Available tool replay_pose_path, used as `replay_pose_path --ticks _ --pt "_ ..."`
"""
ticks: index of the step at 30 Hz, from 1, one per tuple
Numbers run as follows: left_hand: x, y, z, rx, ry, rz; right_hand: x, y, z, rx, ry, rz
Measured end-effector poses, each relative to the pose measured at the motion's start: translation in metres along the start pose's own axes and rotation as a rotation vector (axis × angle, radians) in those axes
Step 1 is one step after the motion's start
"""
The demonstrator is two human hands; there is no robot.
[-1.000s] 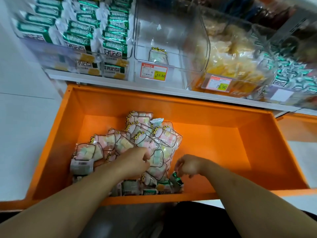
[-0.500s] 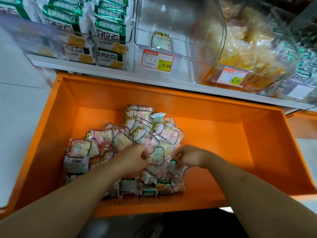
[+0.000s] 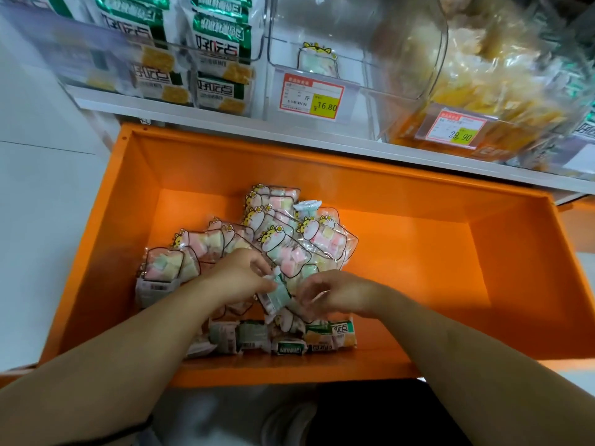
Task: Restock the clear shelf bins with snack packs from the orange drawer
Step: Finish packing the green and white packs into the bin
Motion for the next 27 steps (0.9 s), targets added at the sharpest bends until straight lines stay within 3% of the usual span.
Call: replay_pose_path --ticks 7,13,18,27 --pt "0.0 0.015 0.011 0.041 -0.064 -0.042 -0.013 0.014 -0.028 -0.032 -0.572 0.085" --pt "-0.004 0.017 0.011 0.024 -0.047 -0.03 -0.017 0.015 -0.024 0.01 -0.62 0.075" --pt "0.003 0.008 0.004 0.039 -0.114 0.017 0.002 -0.003 -0.006 -0.016 -0.371 0.061" --pt "0.054 -0.033 -0.048 0.051 -0.271 -0.075 0.062 -0.068 0.087 0.087 0.095 -0.231"
Point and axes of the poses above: each hand's wrist, its own y-axis towards the middle knuckle, its own x-axis out of the back of the hand, z = x × y, the point moved 2 cm from there along y, towards the middle knuckle, and after that the axes turned 11 degrees about -z, right-handed, at the moved point
